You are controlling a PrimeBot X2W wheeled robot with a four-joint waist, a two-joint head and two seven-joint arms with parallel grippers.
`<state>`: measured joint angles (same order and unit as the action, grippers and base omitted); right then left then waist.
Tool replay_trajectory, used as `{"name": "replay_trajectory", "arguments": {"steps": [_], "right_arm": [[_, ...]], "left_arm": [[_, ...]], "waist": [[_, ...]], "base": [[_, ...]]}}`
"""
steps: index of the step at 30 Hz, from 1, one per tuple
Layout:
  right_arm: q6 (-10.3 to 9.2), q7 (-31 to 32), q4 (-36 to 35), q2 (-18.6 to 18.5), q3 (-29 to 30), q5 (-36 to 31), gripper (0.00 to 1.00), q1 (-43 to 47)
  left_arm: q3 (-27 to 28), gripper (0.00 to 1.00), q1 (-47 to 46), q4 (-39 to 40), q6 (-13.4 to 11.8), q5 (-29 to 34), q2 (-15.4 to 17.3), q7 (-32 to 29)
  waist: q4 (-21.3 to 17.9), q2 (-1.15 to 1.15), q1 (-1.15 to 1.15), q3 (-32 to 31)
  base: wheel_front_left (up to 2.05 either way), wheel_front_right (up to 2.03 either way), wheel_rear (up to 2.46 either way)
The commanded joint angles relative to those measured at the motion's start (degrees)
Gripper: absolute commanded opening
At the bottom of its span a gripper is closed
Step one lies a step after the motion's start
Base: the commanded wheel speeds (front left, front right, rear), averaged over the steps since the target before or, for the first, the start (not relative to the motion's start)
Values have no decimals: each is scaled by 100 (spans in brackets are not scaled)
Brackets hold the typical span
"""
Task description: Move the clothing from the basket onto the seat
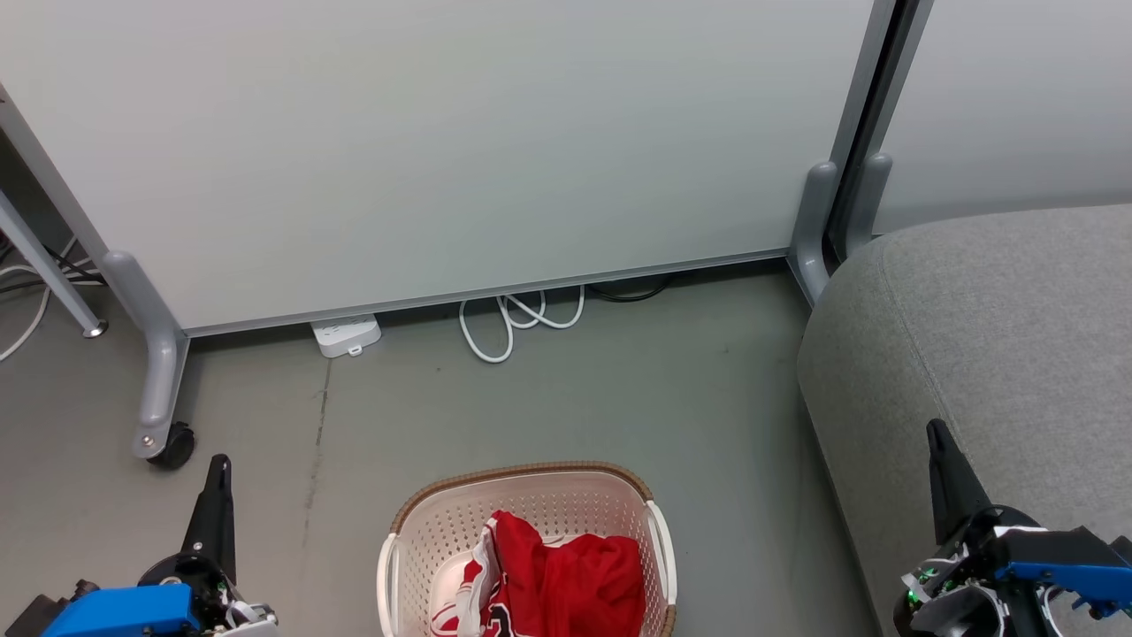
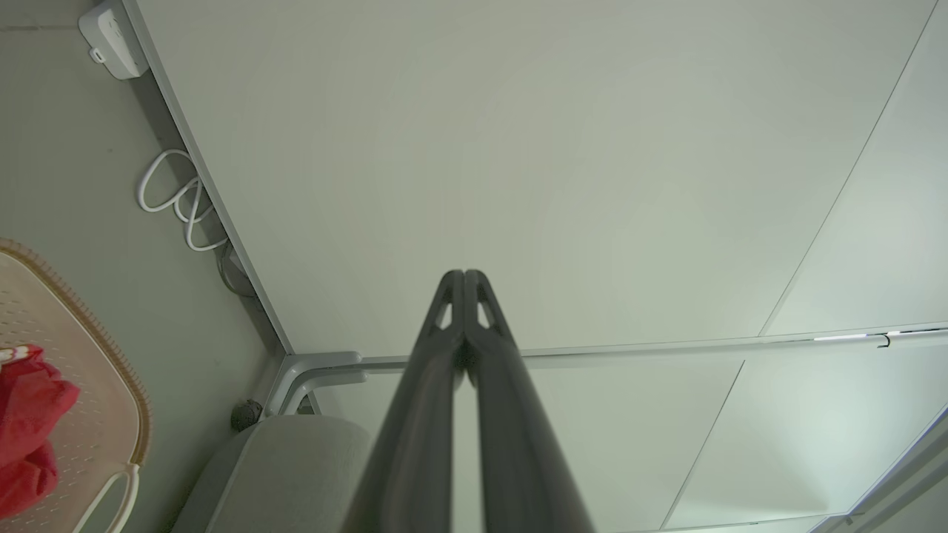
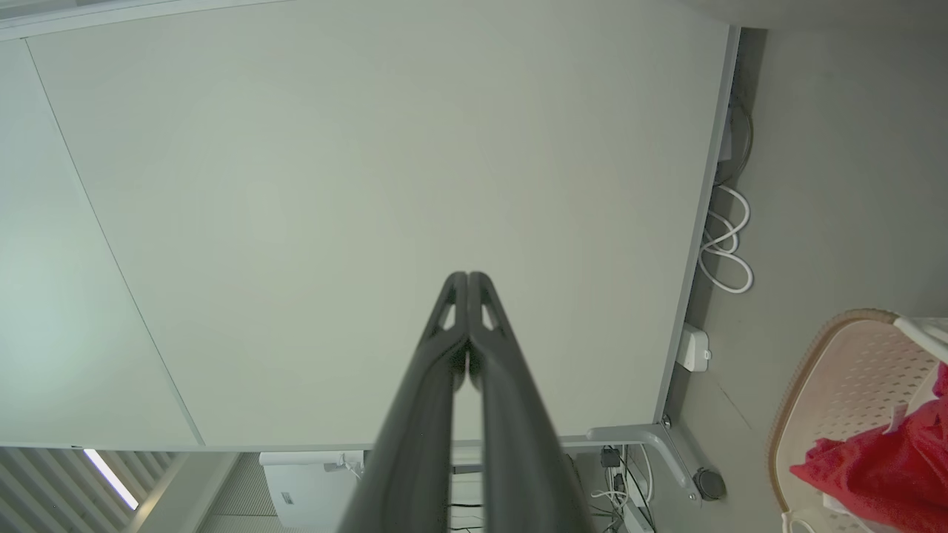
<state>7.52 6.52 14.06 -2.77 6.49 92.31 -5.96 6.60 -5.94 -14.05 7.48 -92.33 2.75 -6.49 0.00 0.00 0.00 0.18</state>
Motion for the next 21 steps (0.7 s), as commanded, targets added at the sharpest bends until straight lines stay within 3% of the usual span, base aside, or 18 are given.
{"name": "replay_trajectory", "arguments": {"steps": [1,2,3,4,5,12,21], "right_arm": [[-7,0,-1,-27,6,15,0,-73],[0,-1,8,2,-2,-1,100,2],[0,-3,37,7,-7,-1,100,22],[-1,-4,90,15,-13,-1,0,69],[-2,-7,138,20,-19,-1,100,117],[-3,-167,188,22,-170,-79,100,184],[-3,-417,172,17,-238,-767,100,125]], "left_arm": [[-7,0,-71,27,14,-13,33,-23],[-1,100,3,-11,0,2,-2,2],[-3,100,20,-41,0,3,-11,7],[-4,0,63,-99,-1,3,-30,8],[-8,100,106,-144,-2,3,-46,12],[-161,100,137,-234,-28,44,-71,171],[-333,100,63,-185,-108,401,-57,420]], "waist": [[0,0,0,0],[0,0,0,0],[0,0,0,0],[0,0,0,0],[0,0,0,0],[0,0,0,-1],[9,0,0,6]], "base": [[0,0,0],[0,0,0],[0,0,0],[0,0,0],[0,0,0],[0,0,0],[0,0,0]]}}
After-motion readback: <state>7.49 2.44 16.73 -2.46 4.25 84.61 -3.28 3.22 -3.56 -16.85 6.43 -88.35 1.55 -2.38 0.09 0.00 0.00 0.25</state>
